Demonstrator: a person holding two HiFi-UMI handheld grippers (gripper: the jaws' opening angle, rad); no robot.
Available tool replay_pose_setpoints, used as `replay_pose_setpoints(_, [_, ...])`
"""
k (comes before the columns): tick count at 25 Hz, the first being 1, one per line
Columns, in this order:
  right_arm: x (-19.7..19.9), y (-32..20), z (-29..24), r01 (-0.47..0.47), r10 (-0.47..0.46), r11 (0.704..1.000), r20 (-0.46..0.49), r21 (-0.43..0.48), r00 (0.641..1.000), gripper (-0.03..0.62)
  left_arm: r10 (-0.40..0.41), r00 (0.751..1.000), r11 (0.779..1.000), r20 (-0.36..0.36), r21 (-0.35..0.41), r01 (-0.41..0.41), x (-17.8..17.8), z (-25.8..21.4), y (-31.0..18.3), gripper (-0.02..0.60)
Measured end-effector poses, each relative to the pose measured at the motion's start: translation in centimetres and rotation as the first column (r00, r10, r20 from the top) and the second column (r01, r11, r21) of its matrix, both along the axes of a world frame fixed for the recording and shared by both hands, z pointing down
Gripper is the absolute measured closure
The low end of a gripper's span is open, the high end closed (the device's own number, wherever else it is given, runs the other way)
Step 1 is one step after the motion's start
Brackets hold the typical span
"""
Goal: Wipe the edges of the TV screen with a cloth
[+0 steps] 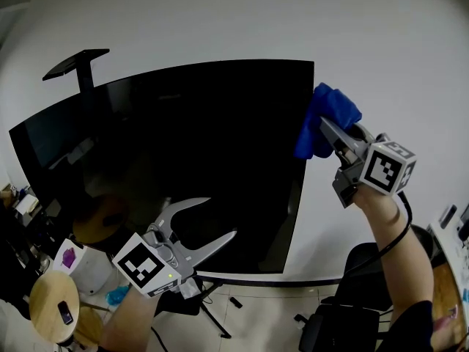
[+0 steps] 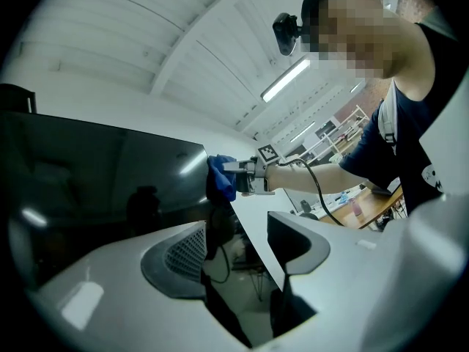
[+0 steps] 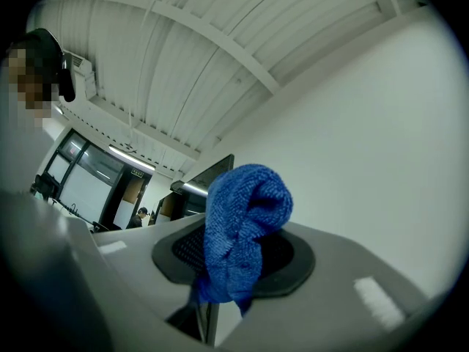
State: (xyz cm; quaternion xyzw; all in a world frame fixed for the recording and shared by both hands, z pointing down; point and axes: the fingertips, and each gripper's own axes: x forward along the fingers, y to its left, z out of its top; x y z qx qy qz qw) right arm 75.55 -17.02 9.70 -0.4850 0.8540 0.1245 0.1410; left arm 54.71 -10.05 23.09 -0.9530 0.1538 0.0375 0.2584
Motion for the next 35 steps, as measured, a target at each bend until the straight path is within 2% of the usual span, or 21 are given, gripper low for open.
replay_pose_setpoints(5, [0.1, -0.2, 4.4, 0.016, -0.016, 0.999, 0.01, -0.034, 1.0, 0.45, -0.001, 1.0, 0.999, 0.008, -0.037, 0.002, 0.0, 2.0, -0.1, 0.331])
replay_pose_setpoints(10, [0.2, -0.6, 9.9, 0.009, -0.008, 0.994, 0.009, -0.11, 1.0, 0.45, -0.001, 1.0, 0.997, 0.023, -0.074, 0.003, 0.0, 3.9, -0.1, 0.331])
replay_pose_setpoints(20, [0.5, -1.0, 20.2, 0.014, 0.0, 0.969, 0.056, -0.246, 0.998, 0.45, -0.002, 0.999, 0.982, 0.04, -0.191, 0.01, 0.2, 10.0, -0.1, 0.331])
replay_pose_setpoints(30, [0.8, -1.9, 30.9, 0.026, 0.027, 0.916, 0.125, -0.4, 0.992, 0.45, -0.024, 0.997, 0.933, 0.07, -0.356, 0.048, -0.3, 17.7, -1.0, 0.331])
replay_pose_setpoints(35, [1.0, -1.9, 36.8, 0.025, 0.054, 0.878, 0.15, -0.478, 0.987, 0.45, -0.024, 0.996, 0.906, 0.083, -0.42, 0.057, -0.3, 21.4, -1.6, 0.331])
